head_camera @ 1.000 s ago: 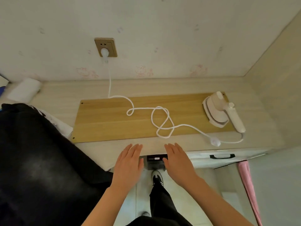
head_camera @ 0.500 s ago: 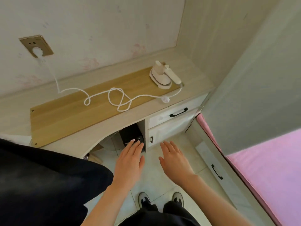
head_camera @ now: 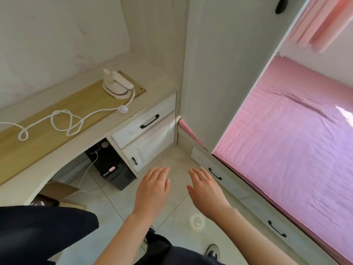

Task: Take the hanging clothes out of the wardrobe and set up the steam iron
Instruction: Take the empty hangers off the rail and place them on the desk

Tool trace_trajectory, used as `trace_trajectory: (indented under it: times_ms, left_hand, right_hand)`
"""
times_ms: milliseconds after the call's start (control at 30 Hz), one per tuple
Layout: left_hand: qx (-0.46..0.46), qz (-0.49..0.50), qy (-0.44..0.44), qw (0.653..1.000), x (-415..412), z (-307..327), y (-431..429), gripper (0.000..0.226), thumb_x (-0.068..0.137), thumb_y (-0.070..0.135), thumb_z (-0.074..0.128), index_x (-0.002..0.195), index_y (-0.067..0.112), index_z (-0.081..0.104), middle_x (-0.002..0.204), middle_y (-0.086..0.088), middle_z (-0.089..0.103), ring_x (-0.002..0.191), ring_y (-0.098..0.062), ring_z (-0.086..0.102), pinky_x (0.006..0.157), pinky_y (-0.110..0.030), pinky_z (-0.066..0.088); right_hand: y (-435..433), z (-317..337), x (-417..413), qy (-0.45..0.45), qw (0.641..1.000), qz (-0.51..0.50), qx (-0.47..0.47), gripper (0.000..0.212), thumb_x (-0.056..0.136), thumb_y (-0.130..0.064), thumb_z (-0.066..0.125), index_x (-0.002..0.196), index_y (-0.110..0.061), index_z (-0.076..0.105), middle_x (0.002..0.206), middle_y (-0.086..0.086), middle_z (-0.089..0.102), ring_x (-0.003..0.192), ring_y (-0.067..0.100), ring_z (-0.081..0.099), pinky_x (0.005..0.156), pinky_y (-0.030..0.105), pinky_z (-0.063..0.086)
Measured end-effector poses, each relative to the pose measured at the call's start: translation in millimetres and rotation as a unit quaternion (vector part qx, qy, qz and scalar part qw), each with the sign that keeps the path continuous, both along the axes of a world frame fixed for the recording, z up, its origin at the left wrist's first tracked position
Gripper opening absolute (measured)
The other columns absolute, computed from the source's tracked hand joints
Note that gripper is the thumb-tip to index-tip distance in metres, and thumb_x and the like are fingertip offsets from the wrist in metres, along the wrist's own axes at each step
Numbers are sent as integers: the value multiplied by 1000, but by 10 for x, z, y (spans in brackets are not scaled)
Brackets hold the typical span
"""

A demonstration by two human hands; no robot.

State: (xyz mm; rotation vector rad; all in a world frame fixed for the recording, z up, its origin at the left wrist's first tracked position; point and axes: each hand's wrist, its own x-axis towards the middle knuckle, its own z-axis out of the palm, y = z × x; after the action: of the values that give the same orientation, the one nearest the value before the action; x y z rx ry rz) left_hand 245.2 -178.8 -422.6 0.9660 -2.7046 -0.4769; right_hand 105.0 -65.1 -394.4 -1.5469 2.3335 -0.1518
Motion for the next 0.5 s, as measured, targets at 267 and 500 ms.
trace_trajectory:
  times_ms: [267, 500]
  left_hand:
    - [7, -47, 9, 999, -1000, 34, 1120, 36, 95, 24, 47, 126, 11, 59, 121, 1, 64, 116, -16, 55, 99, -28, 43]
    - [17, -96, 28, 995, -1718, 121, 1834, 35, 92, 23, 48, 121, 10, 62, 115, 0, 66, 112, -16, 56, 95, -29, 45]
  right_hand:
    - [1282, 30, -873, 5, 996, -78, -42, 49, 96, -29, 50, 138, -6, 42, 140, 9, 48, 137, 30, 35, 112, 37, 29]
    - [2082, 107, -1470, 32, 987, -142, -68, 39, 90, -22, 58, 125, -4, 53, 122, 11, 59, 118, 32, 52, 100, 37, 42]
